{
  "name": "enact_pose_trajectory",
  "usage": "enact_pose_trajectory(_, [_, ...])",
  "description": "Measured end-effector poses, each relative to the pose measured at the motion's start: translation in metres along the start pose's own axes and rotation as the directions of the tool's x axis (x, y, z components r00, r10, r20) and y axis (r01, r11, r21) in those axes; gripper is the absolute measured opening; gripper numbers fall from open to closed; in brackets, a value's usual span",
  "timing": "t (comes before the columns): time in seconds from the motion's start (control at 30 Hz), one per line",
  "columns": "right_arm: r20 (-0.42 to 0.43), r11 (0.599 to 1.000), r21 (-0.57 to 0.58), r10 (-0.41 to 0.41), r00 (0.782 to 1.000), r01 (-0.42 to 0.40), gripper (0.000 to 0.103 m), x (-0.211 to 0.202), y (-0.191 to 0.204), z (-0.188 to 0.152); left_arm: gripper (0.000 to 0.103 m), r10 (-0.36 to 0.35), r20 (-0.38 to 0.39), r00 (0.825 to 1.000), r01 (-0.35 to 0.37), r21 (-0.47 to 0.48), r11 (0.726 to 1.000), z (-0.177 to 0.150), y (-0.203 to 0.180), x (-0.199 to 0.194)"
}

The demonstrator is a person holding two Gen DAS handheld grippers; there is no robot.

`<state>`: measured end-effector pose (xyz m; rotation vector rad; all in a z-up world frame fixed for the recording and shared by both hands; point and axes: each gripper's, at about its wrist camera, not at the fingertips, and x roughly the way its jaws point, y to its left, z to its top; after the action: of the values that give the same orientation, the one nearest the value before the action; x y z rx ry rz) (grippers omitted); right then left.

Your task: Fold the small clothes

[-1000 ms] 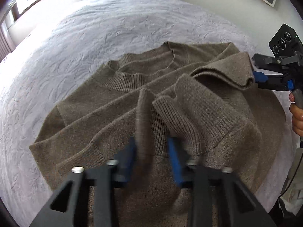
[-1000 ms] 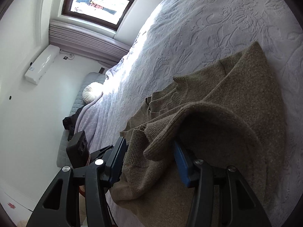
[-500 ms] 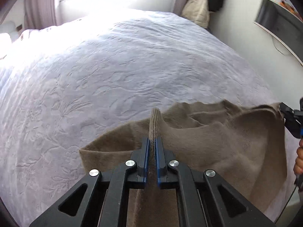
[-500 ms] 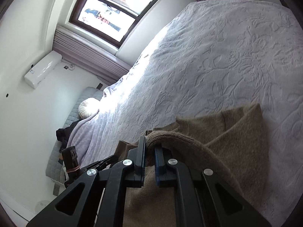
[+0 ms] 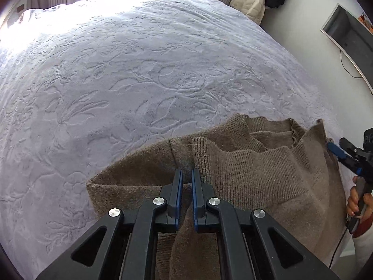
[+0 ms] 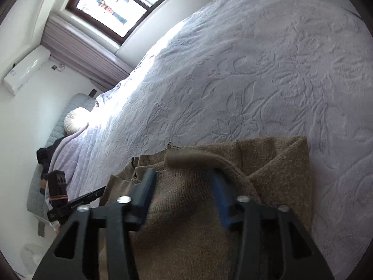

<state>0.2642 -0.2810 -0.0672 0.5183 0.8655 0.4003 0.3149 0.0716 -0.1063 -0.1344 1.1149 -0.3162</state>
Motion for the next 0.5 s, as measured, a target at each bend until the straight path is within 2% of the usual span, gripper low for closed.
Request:
enact_pose_trajectory(0.07, [0.032,0.994,-0.096,-0.053,0.998,0.056,0.069,-0.014,0.014,0.005,0.008,-0.001,-0.015,1.0,0.002,0.007,1.0,0.003,-0.002,0.002])
enact_pose_trajectory(0.13, [0.049,0.972,-0.198,-0.118,0.992,0.126,0.069,-0.023,0.025,0.01,0.008,-0.032,-0.022,0.999,0.032,0.005,0.999,0.005,-0.001,0.001])
enact_pose_trajectory(0.2, [0.035,0.94,-0.291,-0.175,0.984,0.178,0.069,-0.026,0.032,0.01,0.008,-0.081,-0.019,0.997,0.081,0.001,0.997,0.006,0.001,-0.004])
enact_pose_trajectory(0.27, [-0.011,0.925,-0.333,-0.201,0.98,0.186,0.069,-0.02,0.031,0.009,0.008,-0.092,-0.017,0.996,0.093,0.027,0.995,0.005,0.0,-0.008])
enact_pose_trajectory(0.37, [-0.04,0.935,-0.298,-0.213,0.976,0.192,0.069,-0.009,0.019,0.007,0.008,-0.083,-0.042,0.996,0.085,0.046,0.995,0.003,-0.004,-0.006])
enact_pose_trajectory(0.5, [-0.065,0.968,-0.189,-0.178,0.982,0.163,0.069,0.006,0.002,-0.001,0.008,-0.052,-0.047,0.998,0.054,0.037,0.998,0.003,-0.008,-0.001])
